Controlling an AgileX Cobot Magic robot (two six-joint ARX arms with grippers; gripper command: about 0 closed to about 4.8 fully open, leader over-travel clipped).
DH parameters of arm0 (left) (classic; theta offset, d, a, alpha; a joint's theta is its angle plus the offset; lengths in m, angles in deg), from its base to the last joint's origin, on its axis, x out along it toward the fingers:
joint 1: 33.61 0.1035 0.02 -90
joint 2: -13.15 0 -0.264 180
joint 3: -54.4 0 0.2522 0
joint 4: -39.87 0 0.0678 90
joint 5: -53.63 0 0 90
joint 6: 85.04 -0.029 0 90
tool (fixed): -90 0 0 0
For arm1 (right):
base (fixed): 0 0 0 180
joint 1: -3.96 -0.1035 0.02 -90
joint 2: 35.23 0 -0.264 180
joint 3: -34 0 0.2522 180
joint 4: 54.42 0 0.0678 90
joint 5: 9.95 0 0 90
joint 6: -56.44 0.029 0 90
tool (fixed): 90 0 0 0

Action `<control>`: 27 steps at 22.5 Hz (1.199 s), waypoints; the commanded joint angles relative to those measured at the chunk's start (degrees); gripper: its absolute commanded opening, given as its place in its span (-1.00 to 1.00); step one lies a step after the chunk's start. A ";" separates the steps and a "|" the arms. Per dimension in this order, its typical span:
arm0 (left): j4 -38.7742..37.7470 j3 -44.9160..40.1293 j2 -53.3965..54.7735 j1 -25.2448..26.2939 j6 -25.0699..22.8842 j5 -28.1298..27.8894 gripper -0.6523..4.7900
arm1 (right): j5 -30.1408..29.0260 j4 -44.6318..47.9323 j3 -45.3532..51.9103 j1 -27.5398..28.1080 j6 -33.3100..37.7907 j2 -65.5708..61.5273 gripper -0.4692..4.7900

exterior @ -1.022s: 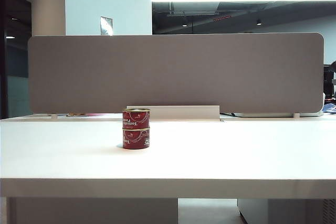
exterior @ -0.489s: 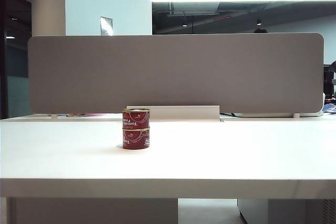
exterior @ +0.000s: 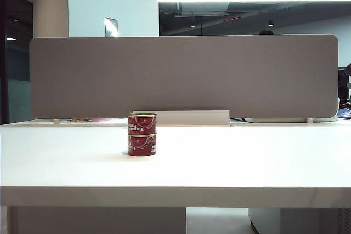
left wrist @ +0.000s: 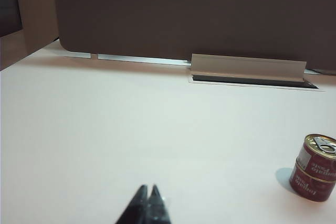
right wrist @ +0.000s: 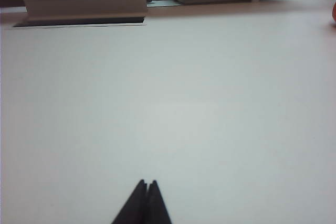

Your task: Stack a can of tomatoes on the right onto the can of tomatoes on the left.

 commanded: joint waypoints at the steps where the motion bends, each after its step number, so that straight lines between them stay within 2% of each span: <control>1: 0.70 0.24 0.07 0.07 -0.22 0.17 -0.78 | -0.04 4.07 -0.17 -0.17 -1.55 0.09 -0.83; 7: 0.70 0.24 0.07 0.07 -0.22 0.17 -0.78 | -0.04 8.26 2.34 -0.17 -1.46 0.09 -0.83; 27: 0.70 0.24 0.07 0.07 -0.22 0.17 -0.78 | -0.04 8.52 2.45 -0.17 -0.83 0.09 -0.83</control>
